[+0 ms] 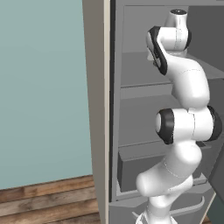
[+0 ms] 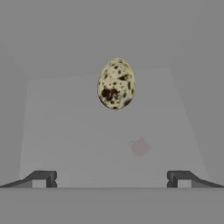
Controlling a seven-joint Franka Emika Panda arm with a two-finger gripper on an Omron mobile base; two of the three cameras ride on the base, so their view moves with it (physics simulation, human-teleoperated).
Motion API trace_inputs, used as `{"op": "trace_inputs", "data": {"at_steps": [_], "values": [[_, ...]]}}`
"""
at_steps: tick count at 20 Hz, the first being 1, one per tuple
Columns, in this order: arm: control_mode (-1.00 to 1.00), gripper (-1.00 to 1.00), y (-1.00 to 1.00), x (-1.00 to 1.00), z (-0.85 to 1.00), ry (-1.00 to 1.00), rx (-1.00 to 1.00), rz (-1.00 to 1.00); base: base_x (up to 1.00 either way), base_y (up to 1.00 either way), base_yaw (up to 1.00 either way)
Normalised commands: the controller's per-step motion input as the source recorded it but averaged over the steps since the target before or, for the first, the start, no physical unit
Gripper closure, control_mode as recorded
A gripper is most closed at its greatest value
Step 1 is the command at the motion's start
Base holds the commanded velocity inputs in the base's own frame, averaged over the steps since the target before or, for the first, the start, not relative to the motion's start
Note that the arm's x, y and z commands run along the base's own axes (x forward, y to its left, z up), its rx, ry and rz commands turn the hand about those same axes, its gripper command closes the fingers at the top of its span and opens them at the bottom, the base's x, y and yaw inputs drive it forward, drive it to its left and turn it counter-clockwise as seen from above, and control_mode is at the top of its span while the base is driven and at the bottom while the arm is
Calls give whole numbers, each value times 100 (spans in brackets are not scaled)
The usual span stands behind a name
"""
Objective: Pick the egg and butter from the fridge and place them by the bowl for mixing.
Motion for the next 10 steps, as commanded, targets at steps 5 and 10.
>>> {"op": "trace_inputs", "data": {"at_steps": [5, 10], "values": [[-100, -100, 0, 23, -17, 1, 0, 0, 0, 0, 0], [-100, -100, 0, 29, -12, 5, 0, 0, 0, 0, 0]]}}
